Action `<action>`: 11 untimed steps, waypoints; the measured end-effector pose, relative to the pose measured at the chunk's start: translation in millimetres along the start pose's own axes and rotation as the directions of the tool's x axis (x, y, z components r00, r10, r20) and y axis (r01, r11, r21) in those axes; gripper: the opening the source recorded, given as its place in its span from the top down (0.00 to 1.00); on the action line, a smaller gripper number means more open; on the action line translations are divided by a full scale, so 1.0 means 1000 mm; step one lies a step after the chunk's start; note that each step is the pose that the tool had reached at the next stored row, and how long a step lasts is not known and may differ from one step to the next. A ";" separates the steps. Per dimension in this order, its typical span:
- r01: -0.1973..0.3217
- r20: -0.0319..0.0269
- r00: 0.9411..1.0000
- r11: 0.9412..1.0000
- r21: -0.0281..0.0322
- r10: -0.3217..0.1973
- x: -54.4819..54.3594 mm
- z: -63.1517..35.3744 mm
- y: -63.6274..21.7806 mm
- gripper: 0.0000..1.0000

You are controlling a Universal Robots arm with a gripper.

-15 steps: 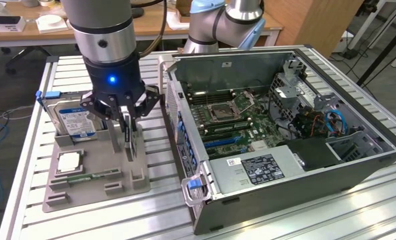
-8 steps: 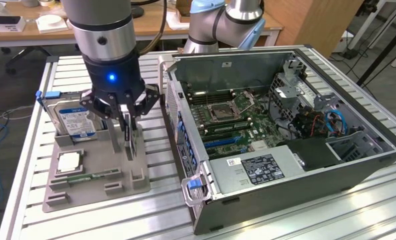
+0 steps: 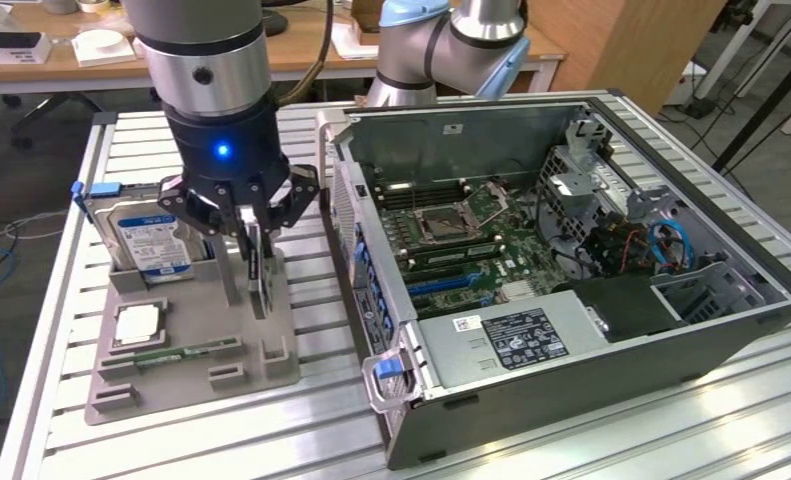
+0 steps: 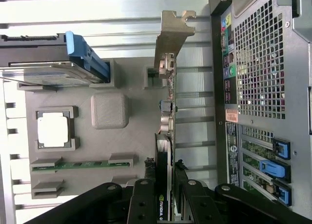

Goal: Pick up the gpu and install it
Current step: 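Pick up the gpu and move the gpu toward the slot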

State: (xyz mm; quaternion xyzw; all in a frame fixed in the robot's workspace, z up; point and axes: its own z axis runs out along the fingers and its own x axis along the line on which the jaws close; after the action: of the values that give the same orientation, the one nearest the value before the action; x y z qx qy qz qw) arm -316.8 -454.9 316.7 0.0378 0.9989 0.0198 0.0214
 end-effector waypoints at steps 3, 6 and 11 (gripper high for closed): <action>0.000 0.000 1.000 1.000 0.000 0.000 0.000 -0.0015 0.0001 0.74; 0.000 0.000 1.000 1.000 0.000 0.000 0.000 -0.0032 0.0001 0.74; 0.000 0.000 1.000 1.000 0.000 0.000 0.000 -0.0072 0.0003 0.74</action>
State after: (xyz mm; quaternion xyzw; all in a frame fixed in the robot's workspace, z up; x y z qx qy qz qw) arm -316.8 -454.9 323.9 0.0378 0.9989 0.0198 0.0214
